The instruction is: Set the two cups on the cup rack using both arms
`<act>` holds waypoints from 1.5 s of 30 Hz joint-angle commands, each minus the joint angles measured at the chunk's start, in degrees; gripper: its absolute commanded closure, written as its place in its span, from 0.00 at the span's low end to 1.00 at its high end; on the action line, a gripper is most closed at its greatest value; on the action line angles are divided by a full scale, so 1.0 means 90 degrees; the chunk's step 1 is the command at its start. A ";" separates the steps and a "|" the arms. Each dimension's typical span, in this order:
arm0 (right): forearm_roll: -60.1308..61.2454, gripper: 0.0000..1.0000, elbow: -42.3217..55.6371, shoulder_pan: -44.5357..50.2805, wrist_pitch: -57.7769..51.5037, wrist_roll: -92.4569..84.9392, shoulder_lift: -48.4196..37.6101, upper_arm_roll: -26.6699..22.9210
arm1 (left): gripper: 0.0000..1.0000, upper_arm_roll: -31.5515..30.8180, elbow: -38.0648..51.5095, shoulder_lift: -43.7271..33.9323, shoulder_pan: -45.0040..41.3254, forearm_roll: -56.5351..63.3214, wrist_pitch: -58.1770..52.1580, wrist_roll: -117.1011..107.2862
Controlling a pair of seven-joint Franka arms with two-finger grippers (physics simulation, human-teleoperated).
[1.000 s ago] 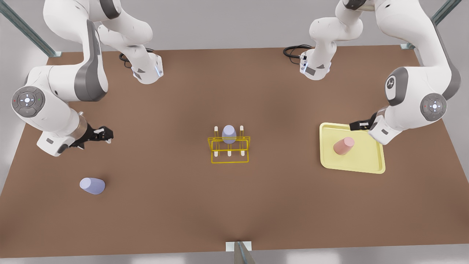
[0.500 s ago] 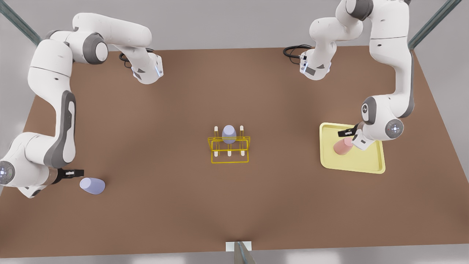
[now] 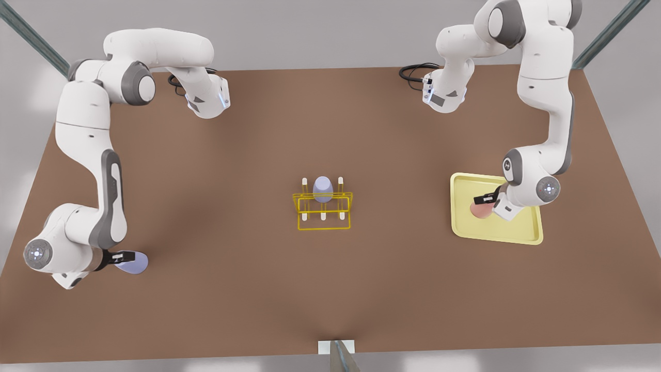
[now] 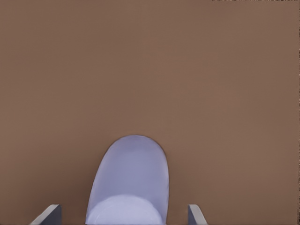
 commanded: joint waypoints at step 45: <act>0.0723 0.14 -0.0764 0.1373 -0.0209 0.2076 -0.1058 0.0694 | 0.17 -0.0507 0.1423 -0.0098 -0.0070 -0.0017 -0.2198 -0.0982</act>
